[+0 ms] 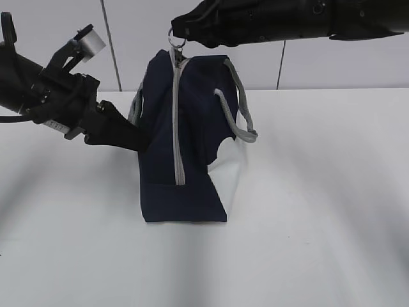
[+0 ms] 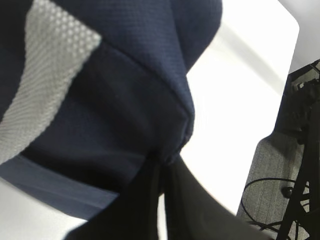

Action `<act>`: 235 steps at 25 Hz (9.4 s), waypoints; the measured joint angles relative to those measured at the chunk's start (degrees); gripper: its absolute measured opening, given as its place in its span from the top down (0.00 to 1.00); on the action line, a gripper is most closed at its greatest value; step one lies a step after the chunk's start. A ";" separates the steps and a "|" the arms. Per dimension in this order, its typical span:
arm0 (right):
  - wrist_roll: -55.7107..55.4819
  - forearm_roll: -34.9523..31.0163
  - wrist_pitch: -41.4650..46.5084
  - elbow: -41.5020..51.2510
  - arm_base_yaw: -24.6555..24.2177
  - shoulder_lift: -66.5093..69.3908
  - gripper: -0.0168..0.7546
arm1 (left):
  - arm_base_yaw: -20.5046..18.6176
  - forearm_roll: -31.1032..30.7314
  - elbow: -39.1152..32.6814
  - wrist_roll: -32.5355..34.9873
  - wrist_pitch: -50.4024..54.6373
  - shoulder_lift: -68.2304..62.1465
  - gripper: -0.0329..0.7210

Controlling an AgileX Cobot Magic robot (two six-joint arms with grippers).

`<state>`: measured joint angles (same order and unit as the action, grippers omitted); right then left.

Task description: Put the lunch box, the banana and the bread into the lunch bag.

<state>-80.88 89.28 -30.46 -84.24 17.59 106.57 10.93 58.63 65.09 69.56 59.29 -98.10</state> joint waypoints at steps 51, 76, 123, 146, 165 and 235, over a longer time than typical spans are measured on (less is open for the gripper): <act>-3.67 6.93 3.84 -7.74 -0.60 3.37 1.00 | 0.06 2.30 0.00 0.46 -2.75 0.00 0.96; -4.28 6.58 9.01 -15.13 -0.73 12.08 1.00 | 0.11 4.85 0.00 8.21 -1.82 -0.05 0.96; -32.43 11.48 -7.02 -39.22 -7.57 31.54 1.00 | 0.11 6.85 -0.06 15.76 -0.07 -0.48 0.96; -38.10 18.01 -10.64 -40.77 -8.44 31.54 1.00 | -2.38 31.22 0.83 -5.25 -23.52 3.34 0.55; -38.36 18.12 -10.89 -40.77 -8.57 31.54 1.00 | 1.34 30.59 15.79 -7.07 -23.78 -12.67 0.55; -41.78 18.22 -11.15 -45.64 -9.57 35.03 1.00 | 4.37 17.58 18.34 -0.25 -18.06 -10.21 0.93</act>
<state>-122.66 107.50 -41.61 -129.88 8.02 141.60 15.30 76.21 83.43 69.31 41.22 -108.31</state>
